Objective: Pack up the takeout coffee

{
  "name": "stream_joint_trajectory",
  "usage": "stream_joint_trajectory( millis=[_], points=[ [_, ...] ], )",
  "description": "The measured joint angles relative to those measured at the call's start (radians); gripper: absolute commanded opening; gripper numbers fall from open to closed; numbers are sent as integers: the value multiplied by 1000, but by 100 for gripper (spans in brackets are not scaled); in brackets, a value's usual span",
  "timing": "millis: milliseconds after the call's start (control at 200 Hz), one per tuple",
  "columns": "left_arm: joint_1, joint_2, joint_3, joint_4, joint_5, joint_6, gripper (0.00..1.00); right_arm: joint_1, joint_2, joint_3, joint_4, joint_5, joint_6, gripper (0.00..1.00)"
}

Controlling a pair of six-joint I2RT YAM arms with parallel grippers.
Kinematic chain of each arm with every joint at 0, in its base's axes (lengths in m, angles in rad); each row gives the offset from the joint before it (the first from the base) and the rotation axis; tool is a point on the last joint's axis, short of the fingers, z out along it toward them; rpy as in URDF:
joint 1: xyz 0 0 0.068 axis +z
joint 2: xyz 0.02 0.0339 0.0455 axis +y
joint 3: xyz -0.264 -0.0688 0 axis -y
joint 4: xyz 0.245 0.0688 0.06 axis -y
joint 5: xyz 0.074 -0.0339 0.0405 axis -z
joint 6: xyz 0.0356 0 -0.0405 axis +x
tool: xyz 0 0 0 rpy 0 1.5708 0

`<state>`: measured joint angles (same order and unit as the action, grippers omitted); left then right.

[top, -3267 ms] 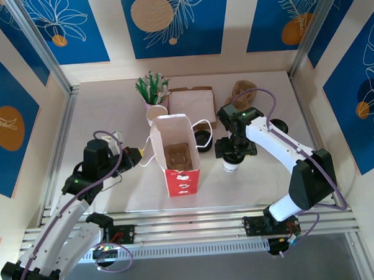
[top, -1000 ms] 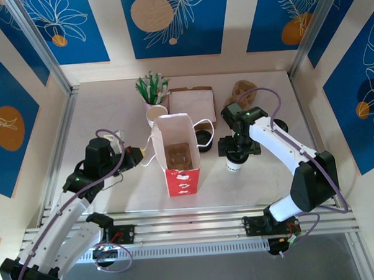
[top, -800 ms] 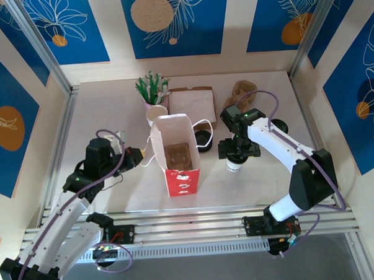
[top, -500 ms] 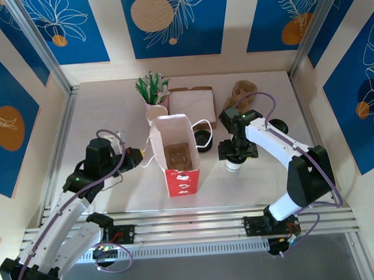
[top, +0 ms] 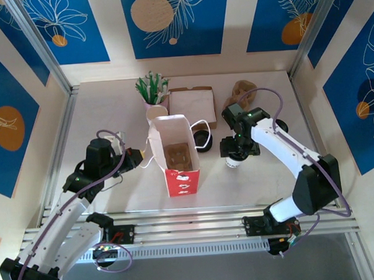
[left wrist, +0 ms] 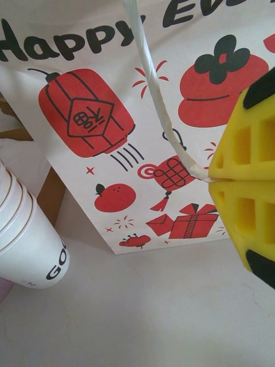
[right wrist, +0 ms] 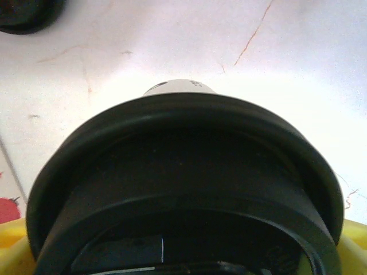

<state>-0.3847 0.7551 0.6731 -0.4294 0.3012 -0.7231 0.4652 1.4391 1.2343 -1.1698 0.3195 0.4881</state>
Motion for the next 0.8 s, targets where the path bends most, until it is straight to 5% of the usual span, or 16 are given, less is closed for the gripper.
stream_joint_trajectory(
  millis=[800],
  points=[
    [-5,0,9,-2,0,0,0,151,-204,661,-411,11,-19,84]
  ],
)
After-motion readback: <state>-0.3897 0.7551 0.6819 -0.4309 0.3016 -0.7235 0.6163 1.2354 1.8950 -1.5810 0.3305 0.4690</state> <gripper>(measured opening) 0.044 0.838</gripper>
